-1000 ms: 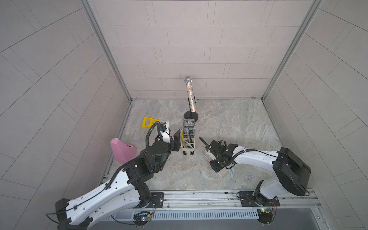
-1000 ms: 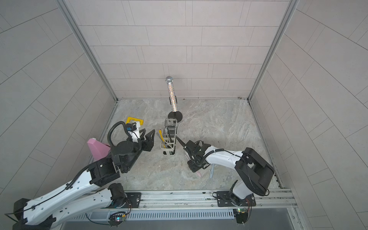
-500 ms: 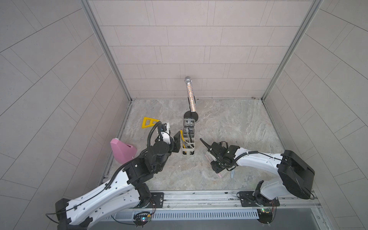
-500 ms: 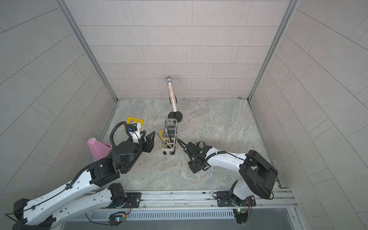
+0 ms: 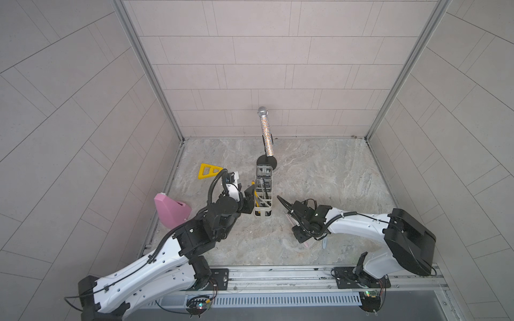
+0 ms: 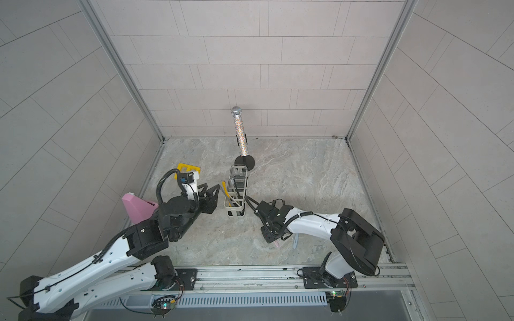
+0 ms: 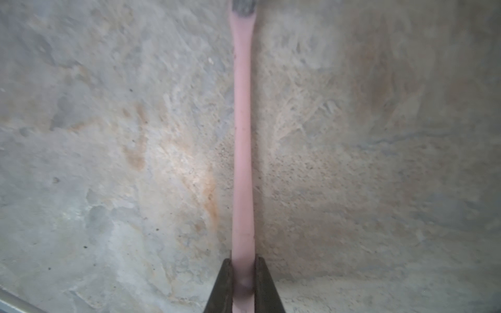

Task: Place the toothbrush into the toothbrush holder
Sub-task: Adjust the toothbrush at the center of the board, then pick up the toothbrush from the center of the board.

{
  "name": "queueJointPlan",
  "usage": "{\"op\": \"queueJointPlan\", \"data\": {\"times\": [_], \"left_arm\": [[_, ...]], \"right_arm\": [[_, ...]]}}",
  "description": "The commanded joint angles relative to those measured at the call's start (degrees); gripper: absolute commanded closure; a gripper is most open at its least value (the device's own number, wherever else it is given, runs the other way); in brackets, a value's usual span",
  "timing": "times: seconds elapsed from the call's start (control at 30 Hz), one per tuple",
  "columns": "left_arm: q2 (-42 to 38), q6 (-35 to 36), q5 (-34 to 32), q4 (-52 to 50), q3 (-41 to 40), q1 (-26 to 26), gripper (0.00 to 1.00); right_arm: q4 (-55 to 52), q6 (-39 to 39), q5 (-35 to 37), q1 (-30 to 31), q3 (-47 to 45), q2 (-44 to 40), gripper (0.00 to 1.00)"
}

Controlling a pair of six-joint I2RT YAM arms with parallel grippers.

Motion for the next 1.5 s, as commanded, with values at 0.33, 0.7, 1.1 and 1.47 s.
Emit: {"op": "queueJointPlan", "data": {"times": [0.33,0.7,1.1,1.47], "left_arm": [[2.2,-4.75,3.36,-0.79,1.17,0.16,0.43],[2.02,-7.44,4.57,-4.64,1.63,0.17,0.32],[1.0,-8.03,4.65,-5.3,1.03,0.14,0.3],[2.48,-12.74,9.98,-3.74,0.48,-0.12,0.15]], "right_arm": [[1.7,1.16,2.38,-1.01,0.56,3.1,0.9],[-2.56,0.94,6.73,-1.81,2.06,4.66,0.58],[1.69,2.42,5.43,-0.64,-1.63,5.04,0.87],[8.0,5.38,0.53,-0.74,-4.26,-6.78,0.91]]}}
